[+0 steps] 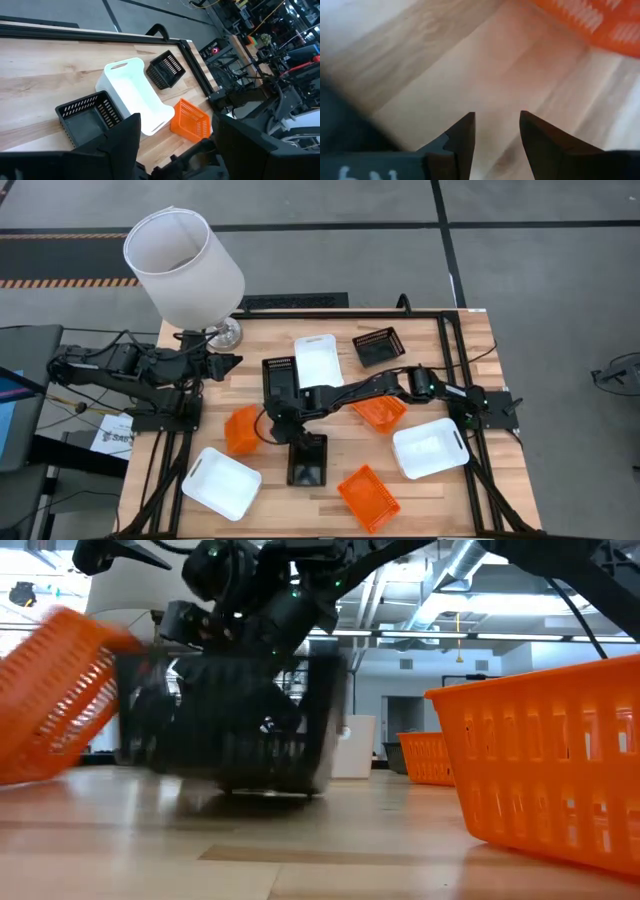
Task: Stack baskets by color
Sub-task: Stack the top left orange bin on the top orange bin
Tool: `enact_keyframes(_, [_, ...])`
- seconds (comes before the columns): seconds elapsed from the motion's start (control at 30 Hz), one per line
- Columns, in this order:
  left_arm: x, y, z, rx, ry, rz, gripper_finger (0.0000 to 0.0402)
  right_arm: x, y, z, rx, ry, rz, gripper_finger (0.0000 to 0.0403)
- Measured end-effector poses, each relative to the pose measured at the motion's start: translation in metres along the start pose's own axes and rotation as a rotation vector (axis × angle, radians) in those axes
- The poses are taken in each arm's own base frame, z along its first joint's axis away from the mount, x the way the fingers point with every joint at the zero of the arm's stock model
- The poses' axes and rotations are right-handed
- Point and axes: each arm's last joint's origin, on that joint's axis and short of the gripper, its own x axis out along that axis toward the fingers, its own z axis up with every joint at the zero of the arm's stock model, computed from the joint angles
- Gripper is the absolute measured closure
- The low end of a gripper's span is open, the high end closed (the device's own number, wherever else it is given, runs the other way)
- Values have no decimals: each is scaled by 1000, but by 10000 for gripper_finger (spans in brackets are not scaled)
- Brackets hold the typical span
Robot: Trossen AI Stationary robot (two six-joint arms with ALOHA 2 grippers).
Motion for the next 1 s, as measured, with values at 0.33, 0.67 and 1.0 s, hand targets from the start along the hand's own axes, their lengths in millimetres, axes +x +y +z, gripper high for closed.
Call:
enact_keyframes(0.33, [0, 0, 0, 2, -13, 5, 168, -24, -13, 17, 46, 19, -96, 239])
enact_keyframes(0.67, [25, 9, -29, -45, 241, 149, 168, -109, -49, 31, 371, 147, -38, 240])
enact_keyframes(1.0, [53, 24, -64, 40, 498, 363, 168, -282, -37, 20, 627, 170, -3, 249])
